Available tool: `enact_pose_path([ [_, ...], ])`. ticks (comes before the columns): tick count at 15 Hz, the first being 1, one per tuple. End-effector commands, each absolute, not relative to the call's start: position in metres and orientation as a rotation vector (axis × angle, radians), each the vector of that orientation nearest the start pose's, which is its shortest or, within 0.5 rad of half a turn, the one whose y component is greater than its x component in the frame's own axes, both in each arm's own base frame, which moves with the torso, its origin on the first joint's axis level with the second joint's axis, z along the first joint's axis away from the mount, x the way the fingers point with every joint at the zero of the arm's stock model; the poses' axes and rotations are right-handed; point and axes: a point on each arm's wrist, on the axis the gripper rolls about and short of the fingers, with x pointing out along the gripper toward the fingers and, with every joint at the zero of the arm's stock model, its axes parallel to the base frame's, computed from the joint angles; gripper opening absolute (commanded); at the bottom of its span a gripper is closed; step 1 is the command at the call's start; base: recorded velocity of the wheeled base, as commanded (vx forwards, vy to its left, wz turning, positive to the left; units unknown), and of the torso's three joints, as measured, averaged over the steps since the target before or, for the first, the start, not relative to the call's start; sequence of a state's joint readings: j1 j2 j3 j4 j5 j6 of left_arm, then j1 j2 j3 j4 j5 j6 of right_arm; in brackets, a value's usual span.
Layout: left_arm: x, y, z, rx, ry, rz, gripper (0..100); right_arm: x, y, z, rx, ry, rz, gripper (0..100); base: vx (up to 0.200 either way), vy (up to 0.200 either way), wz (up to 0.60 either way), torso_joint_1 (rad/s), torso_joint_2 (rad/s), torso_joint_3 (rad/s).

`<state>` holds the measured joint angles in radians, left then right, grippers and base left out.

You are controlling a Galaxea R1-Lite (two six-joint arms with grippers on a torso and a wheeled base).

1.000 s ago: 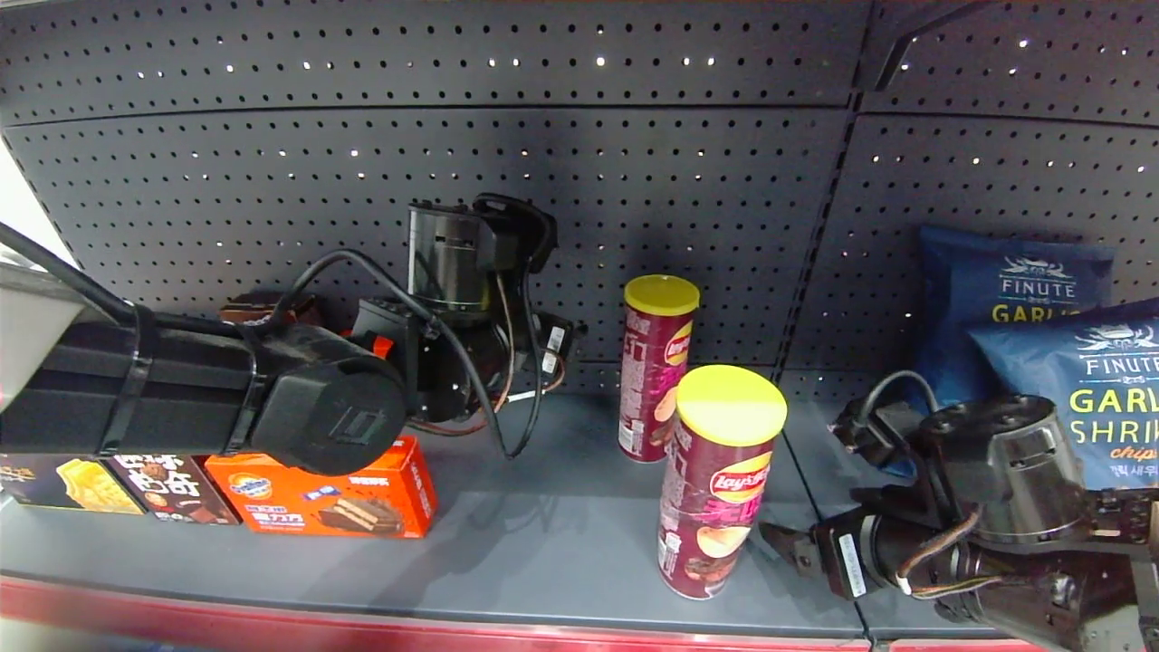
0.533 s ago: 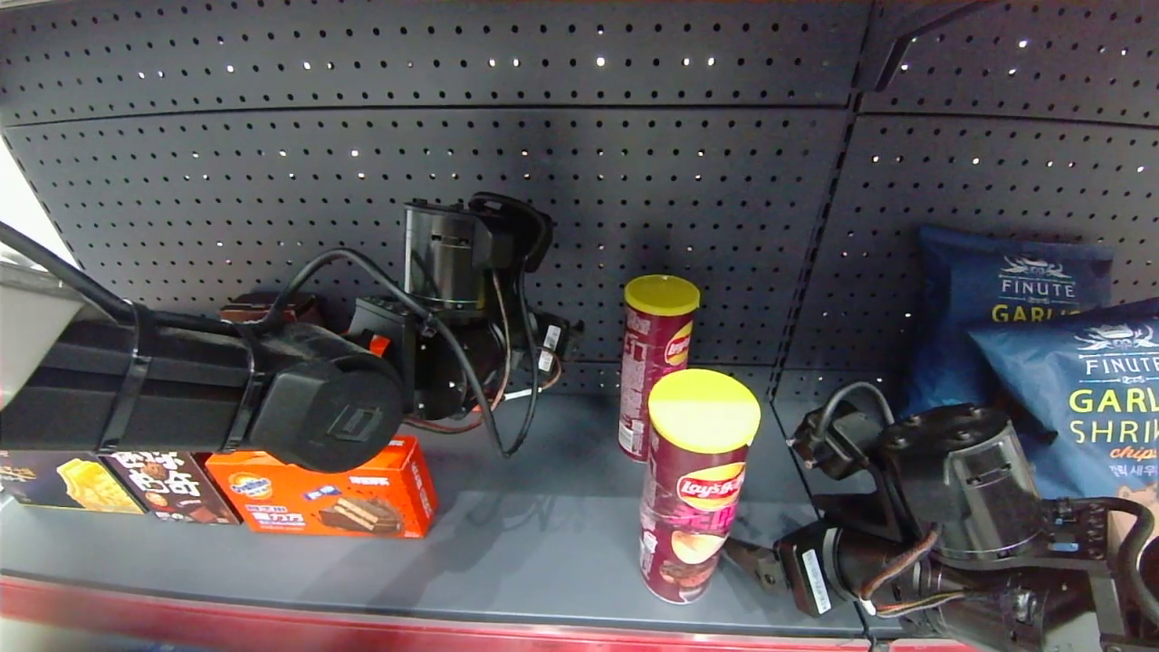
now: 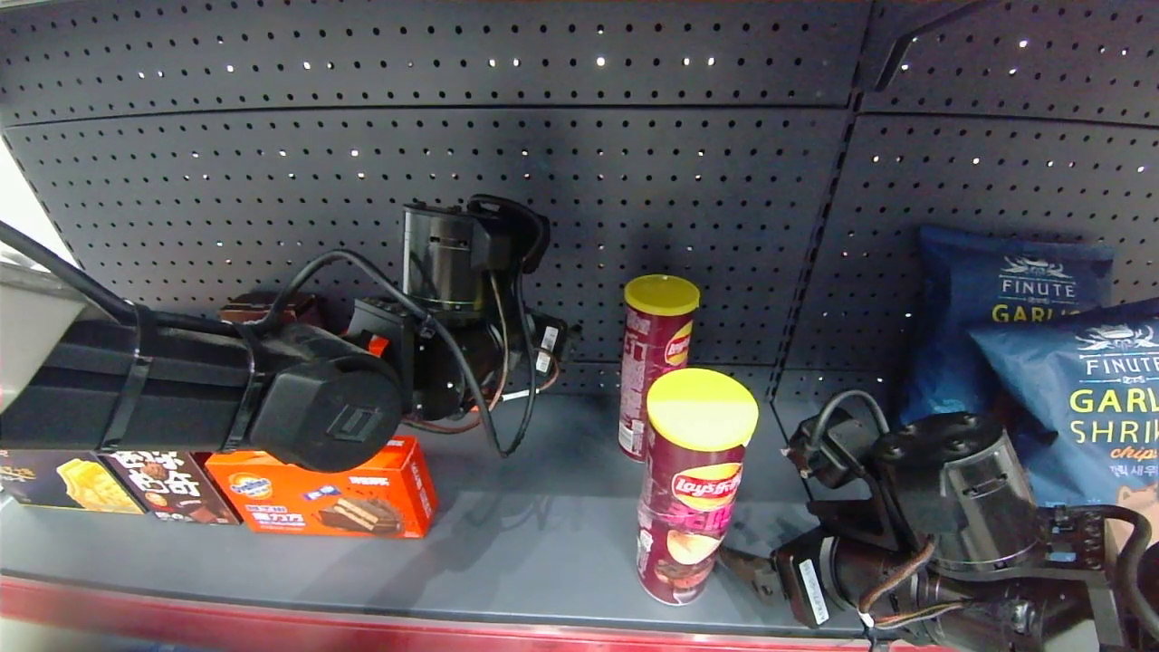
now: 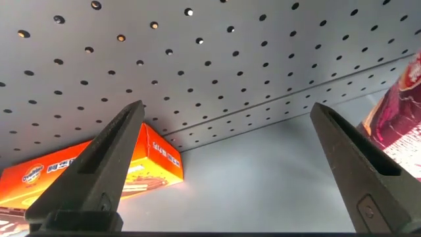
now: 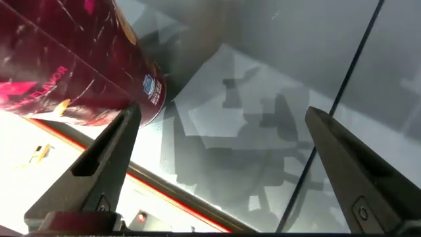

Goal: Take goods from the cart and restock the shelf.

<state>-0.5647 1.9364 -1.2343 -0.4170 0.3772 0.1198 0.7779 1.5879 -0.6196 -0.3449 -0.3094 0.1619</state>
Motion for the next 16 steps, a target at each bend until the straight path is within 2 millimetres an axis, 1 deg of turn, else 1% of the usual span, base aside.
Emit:
enact_pose_path([
  [1,0.331,-0.2,0.195,0.25,0.246,-0.201,100,0.186,0.166,0.14,-0.166,0.571,0.388,100,0.0,0.0,0.0,0.0,0.0,0.0],
  [4,0.332,-0.198,0.195,0.252,0.249,-0.197,100,0.19,0.172,0.141,-0.162,0.561,0.394,100,0.0,0.0,0.0,0.0,0.0,0.0],
  [7,0.332,-0.198,0.195,0.252,0.249,-0.197,100,0.19,0.177,0.14,-0.166,0.557,0.41,100,0.0,0.0,0.0,0.0,0.0,0.0],
  [16,0.332,-0.198,0.194,0.251,0.251,-0.195,100,0.189,0.182,0.138,-0.172,0.561,0.426,100,0.0,0.0,0.0,0.0,0.0,0.0],
])
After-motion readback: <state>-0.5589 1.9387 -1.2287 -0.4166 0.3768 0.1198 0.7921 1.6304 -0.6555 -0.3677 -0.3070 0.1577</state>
